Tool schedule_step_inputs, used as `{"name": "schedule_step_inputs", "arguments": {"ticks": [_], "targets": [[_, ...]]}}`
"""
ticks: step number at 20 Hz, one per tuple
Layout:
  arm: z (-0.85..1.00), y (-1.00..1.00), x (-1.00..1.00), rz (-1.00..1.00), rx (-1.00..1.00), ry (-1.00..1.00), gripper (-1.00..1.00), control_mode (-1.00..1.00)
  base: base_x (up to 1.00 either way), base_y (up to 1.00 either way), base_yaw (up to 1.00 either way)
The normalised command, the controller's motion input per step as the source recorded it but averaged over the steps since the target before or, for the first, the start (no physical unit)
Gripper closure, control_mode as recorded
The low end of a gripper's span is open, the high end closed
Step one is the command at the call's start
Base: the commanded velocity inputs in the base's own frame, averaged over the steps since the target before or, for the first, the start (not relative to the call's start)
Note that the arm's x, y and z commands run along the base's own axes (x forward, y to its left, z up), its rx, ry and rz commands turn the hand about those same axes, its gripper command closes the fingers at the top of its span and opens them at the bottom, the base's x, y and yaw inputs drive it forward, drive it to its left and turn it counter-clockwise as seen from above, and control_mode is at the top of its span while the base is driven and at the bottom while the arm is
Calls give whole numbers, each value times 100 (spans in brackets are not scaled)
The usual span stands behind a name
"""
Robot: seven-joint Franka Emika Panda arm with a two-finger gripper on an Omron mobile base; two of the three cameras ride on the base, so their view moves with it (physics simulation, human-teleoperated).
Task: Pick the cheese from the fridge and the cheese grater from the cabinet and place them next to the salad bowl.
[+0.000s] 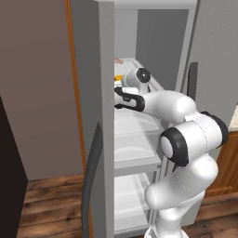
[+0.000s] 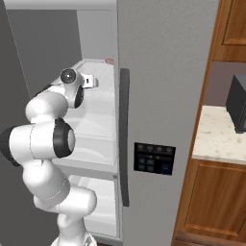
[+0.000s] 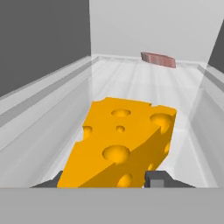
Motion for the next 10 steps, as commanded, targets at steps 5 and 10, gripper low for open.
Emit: {"name": "schedule_step_inputs", "arguments": {"ticks": [5,10], "targets": [[-12,0,0,0,0,0,100,-100,0,0,0],[0,0,-10,0,0,4,100,-100,0,0,0]]}}
